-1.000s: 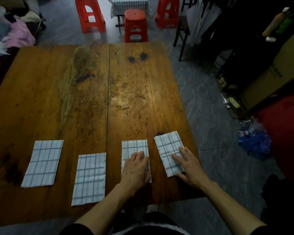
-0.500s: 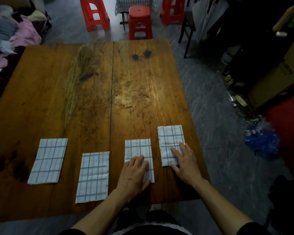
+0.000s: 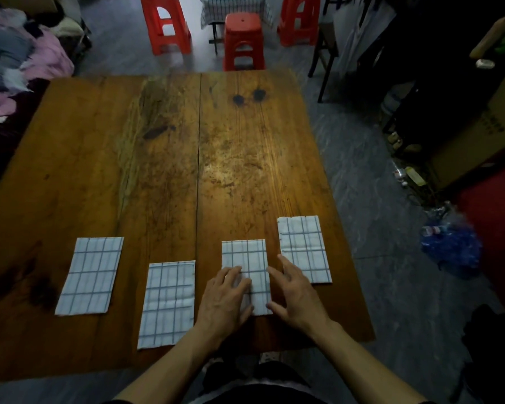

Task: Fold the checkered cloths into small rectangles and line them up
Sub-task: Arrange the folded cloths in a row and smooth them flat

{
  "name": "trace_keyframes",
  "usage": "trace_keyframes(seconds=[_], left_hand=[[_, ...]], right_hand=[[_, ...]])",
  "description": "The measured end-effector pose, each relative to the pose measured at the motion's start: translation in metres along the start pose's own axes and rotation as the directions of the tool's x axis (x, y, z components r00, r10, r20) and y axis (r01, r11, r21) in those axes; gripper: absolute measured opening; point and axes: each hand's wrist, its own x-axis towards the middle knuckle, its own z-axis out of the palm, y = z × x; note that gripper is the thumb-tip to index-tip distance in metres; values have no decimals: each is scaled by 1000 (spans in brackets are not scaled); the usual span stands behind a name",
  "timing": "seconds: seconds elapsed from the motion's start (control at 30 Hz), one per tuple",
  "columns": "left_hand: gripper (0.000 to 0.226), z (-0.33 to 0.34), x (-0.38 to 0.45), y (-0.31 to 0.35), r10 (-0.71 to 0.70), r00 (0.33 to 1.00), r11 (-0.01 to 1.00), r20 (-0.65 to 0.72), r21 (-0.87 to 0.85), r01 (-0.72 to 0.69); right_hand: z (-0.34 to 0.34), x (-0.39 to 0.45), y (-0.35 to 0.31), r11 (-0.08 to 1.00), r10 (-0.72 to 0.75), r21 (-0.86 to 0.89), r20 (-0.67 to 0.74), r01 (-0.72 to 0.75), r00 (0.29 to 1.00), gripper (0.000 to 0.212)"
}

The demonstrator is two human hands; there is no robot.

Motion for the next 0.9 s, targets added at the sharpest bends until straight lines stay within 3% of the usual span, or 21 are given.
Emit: trace_keyframes(seconds=[0.13,0.47,0.9], left_hand=[[60,1,-12,-11,61,998,998,17,-11,-61],[65,7,-13,-21,108,994,994,8,29,-109],[53,-2,22,-15,3,1000,1000,8,17,-3]], right_hand=[[23,-7,-13,995,-81,-59,58,84,995,81],[41,-13,-15,997,-43,-72,-5,42,999,55],[26,25,-21,997,71,10,-68,-70,995,58]])
